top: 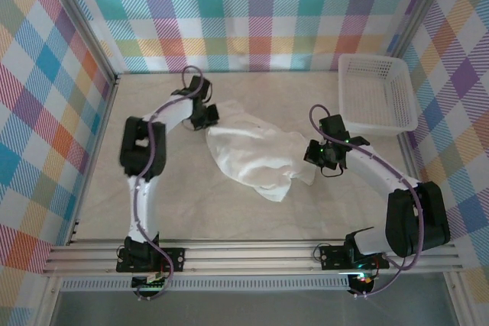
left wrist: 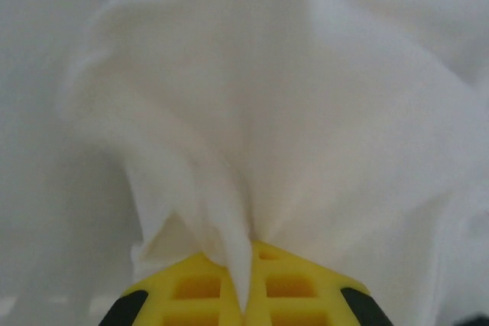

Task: Fold the inside-out t-shirt

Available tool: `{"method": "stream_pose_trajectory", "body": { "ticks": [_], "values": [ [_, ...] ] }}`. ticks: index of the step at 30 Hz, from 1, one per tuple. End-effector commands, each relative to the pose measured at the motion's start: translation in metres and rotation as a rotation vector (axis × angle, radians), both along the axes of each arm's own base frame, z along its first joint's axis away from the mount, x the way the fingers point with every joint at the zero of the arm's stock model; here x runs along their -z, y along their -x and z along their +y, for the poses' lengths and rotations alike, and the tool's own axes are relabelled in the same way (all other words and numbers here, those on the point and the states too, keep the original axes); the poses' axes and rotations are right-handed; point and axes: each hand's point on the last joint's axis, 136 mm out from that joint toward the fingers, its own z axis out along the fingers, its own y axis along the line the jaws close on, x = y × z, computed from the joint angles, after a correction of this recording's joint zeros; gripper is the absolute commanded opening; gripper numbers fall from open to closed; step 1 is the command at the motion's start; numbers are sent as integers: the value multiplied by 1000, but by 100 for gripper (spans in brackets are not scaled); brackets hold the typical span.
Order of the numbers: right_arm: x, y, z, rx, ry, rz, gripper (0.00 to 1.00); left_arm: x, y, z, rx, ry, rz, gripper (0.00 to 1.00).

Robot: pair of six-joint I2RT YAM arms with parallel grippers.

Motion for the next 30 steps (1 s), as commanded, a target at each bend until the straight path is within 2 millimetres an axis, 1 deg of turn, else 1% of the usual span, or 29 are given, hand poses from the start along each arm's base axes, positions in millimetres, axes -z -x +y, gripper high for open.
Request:
{"method": "stream_pose_trajectory", "body": {
  "ticks": [1, 2, 3, 4, 5, 6, 7, 8, 9, 10, 11, 12, 13, 15, 18, 21, 22, 23, 24, 25, 26, 27, 28, 29, 30],
  "values": [
    [22, 21, 2, -23, -3, 96, 0, -34, 65, 7, -20, 33, -39, 0],
    [28, 28, 4, -36, -12, 123, 0, -27, 91, 6, -11, 36, -14, 0],
    [31, 32, 6, -50, -22, 135, 0, -24, 111, 4, 0, 33, -6, 2],
    [32, 36, 7, -58, -28, 143, 0, -28, 122, 6, 3, 27, -26, 17],
    [30, 36, 7, -66, -32, 138, 0, -34, 129, 12, -5, 9, -55, 38],
    [27, 36, 8, -74, -31, 128, 0, -45, 133, 22, -24, -19, -92, 57],
    [23, 35, 7, -83, -26, 121, 1, -56, 133, 31, -32, -49, -130, 66],
    [17, 32, 8, -95, -22, 106, 8, -69, 133, 40, -38, -86, -162, 72],
    [12, 29, 8, -108, -13, 94, 20, -78, 133, 50, -47, -125, -177, 74],
    [9, 27, 6, -112, 2, 87, 34, -84, 133, 60, -65, -158, -176, 75],
    [7, 24, 2, -101, 28, 83, 47, -85, 134, 71, -89, -188, -156, 75],
    [7, 22, -3, -82, 57, 82, 54, -81, 134, 79, -108, -199, -124, 75],
    [8, 19, -8, -60, 79, 79, 58, -77, 133, 83, -120, -197, -94, 75],
    [13, 15, -15, -12, 112, 86, 65, -64, 129, 86, -132, -164, -36, 75],
    [27, 10, -13, 12, 106, 120, 70, -49, 116, 82, -133, -126, -7, 79],
    [46, 3, -2, 5, 69, 165, 70, -34, 95, 73, -123, -92, 9, 82],
    [50, 1, 3, 1, 50, 177, 69, -29, 88, 71, -123, -84, 15, 82],
    [55, -2, 8, -4, 27, 192, 64, -23, 80, 67, -121, -73, 23, 82],
    [59, -4, 12, -3, 10, 202, 56, -17, 73, 65, -118, -67, 30, 80],
    [60, -5, 14, -1, 3, 206, 46, -10, 69, 65, -125, -68, 44, 78],
    [59, -8, 14, 2, 1, 200, 29, -2, 65, 64, -131, -67, 65, 69],
    [55, -11, 14, 5, 5, 186, 12, 5, 63, 64, -134, -61, 84, 51],
    [49, -14, 13, 7, 12, 168, 1, 7, 62, 64, -142, -50, 92, 24],
    [36, -19, 12, 6, 15, 133, 0, 4, 61, 64, -150, -33, 84, 3],
    [19, -24, 11, 1, 16, 86, 0, -7, 58, 64, -154, -17, 59, 0]
  ]
}}
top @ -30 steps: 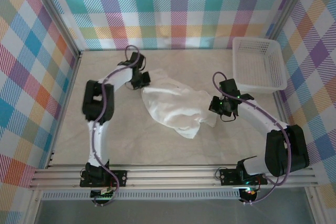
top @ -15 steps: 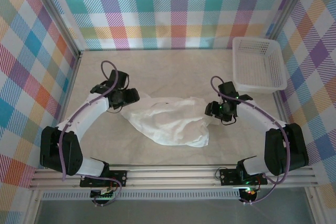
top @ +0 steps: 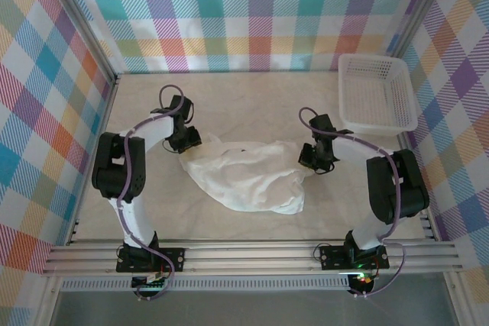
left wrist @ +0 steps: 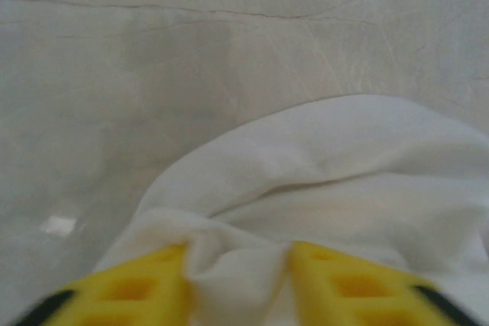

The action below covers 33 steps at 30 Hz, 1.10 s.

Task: Fold the inside-out t-shirt

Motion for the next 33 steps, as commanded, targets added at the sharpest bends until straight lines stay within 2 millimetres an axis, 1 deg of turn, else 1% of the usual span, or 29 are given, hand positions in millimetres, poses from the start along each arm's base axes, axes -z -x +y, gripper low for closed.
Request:
{"method": "stream_pose_trajectory", "body": {
  "ticks": [1, 2, 4, 6, 7, 8, 9, 10, 12, 14, 15, 18, 21, 24, 28, 31, 33],
  "values": [
    [-51, -19, 5, -8, -23, -142, 0, -33, -14, 1, -23, 66, -74, 0],
    [-75, -25, 3, -14, -18, -213, 0, -53, -18, 5, -28, 71, -114, 0],
    [-125, -36, -3, -16, 4, -358, 0, -107, -26, 15, -44, 82, -217, 0],
    [-188, -44, -8, -26, 10, -538, 0, -174, -30, 27, -64, 94, -353, 0],
    [-218, -46, -9, -38, 11, -621, 0, -204, -30, 32, -72, 94, -416, 0],
    [-251, -46, -11, -50, 13, -718, 0, -240, -25, 37, -77, 85, -493, 0],
    [-287, -44, -12, -60, 11, -823, 0, -271, -20, 41, -77, 71, -566, 0],
    [-315, -41, -15, -59, 10, -908, 0, -298, -14, 44, -82, 61, -631, 0],
    [-373, -29, -22, -52, 10, -1097, 0, -351, 3, 50, -94, 57, -776, 0],
    [-417, -12, -29, -39, 7, -1243, 0, -388, 19, 53, -103, 60, -903, 0],
    [-434, -4, -34, -24, 9, -1309, 0, -407, 30, 55, -107, 64, -972, 0],
    [-474, 21, -46, 18, -2, -1454, 0, -448, 61, 60, -109, 66, -1131, 0],
    [-506, 43, -50, 24, -36, -1553, 0, -477, 84, 62, -101, 62, -1253, 0],
    [-531, 61, -47, -7, -76, -1620, 0, -500, 99, 58, -65, 74, -1310, 0],
    [-555, 75, -47, -15, -107, -1661, 0, -525, 114, 49, -13, 123, -1364, 0],
    [-576, 92, -47, -36, -142, -1717, 0, -554, 136, 48, 2, 133, -1441, 0],
    [-593, 109, -44, -67, -181, -1772, 0, -579, 154, 50, 10, 124, -1491, 0]
  ]
}}
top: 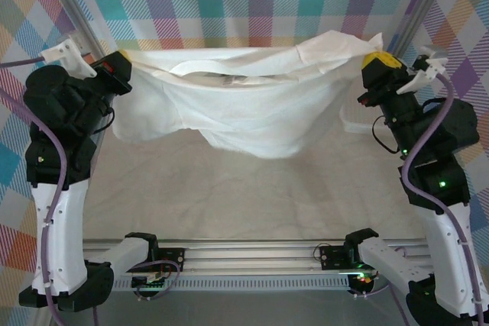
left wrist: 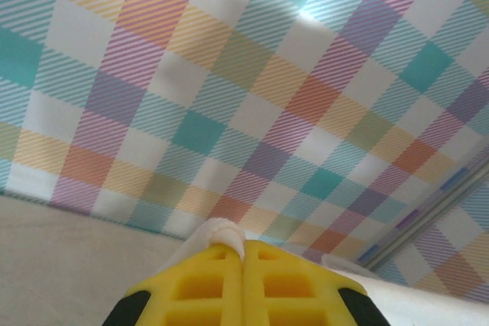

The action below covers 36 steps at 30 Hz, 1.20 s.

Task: Fold the inside-out t-shirt

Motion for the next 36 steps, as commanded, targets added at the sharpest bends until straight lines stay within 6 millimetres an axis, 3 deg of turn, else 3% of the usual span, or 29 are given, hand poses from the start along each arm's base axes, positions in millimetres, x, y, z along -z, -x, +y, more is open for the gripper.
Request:
{"method": "stream_pose_trajectory", "body": {
  "ticks": [1, 4, 6, 10, 13, 16, 20, 23, 24, 25, 27, 28, 30, 32, 34, 36],
  "values": [
    [-53, 44, -3, -59, -36, -186, 0, -76, 54, 4, 0, -23, -217, 0],
    [-69, 63, -1, -112, -66, -229, 0, -109, 76, 9, -19, -19, -290, 0],
    [-70, 64, -3, -114, -94, -214, 0, -120, 78, 15, -56, -20, -307, 0],
    [-46, 29, -14, -15, -139, -40, 0, -104, 39, 22, -117, -48, -248, 0],
    [-1, -20, -17, 93, -124, 180, 0, -68, -17, 21, -132, -55, -123, 0],
    [62, -75, -22, 235, -77, 414, 0, -22, -77, 19, -147, -77, 13, 0],
    [148, -149, -8, 292, 45, 637, 0, 67, -173, 20, -180, -148, 223, 0],
    [202, -204, 7, 285, 100, 727, 0, 135, -241, 3, -103, -198, 305, 0],
    [217, -224, 11, 281, 120, 740, 0, 158, -262, -3, -79, -200, 309, 4],
    [230, -242, 13, 284, 136, 769, 5, 176, -279, -5, -70, -200, 312, 19],
    [245, -270, 16, 248, 157, 824, 33, 199, -301, -6, -70, -199, 343, 53],
    [250, -278, 15, 232, 160, 863, 46, 202, -307, -9, -56, -191, 349, 64],
    [252, -281, 12, 206, 174, 913, 53, 195, -306, -16, -18, -184, 333, 73],
    [254, -274, 11, 164, 193, 936, 55, 180, -293, -19, 3, -182, 297, 75],
    [259, -257, 16, 89, 198, 968, 57, 163, -271, -21, 23, -195, 255, 76],
    [268, -228, 25, 3, 195, 1025, 60, 136, -235, -26, 64, -201, 181, 77]
  ]
}}
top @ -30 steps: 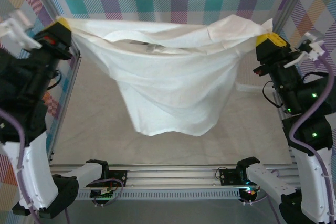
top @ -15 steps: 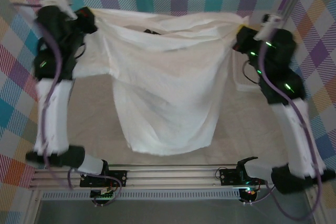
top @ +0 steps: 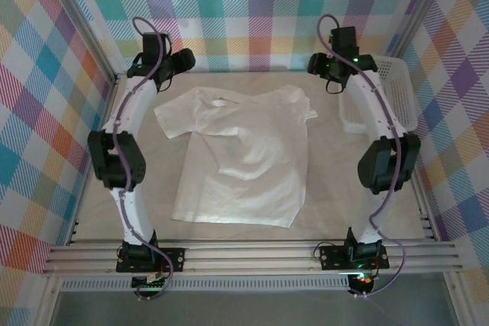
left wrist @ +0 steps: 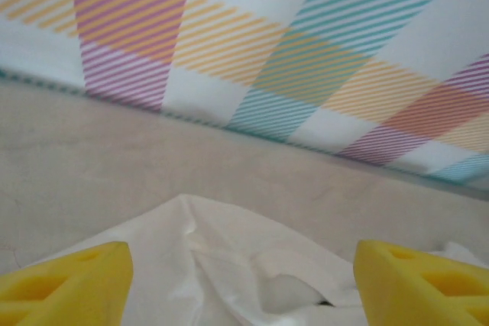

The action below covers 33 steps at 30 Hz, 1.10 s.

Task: Fold the inside-out t-shirt

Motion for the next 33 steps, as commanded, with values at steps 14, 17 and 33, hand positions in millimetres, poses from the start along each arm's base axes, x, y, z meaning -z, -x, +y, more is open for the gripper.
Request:
{"method": "stream_pose_trajectory", "body": {
  "ticks": [14, 17, 33],
  "values": [
    [130, 346, 97, -369, -109, 552, 57, -32, 349, -114, 969, -508, -296, 100],
    [175, 396, 92, -350, 29, 745, 57, -7, 390, -111, 1107, -557, -355, 100],
    [266, 402, 120, -395, 273, 834, 26, 43, 422, -114, 1297, -565, -306, 100]
  ]
}}
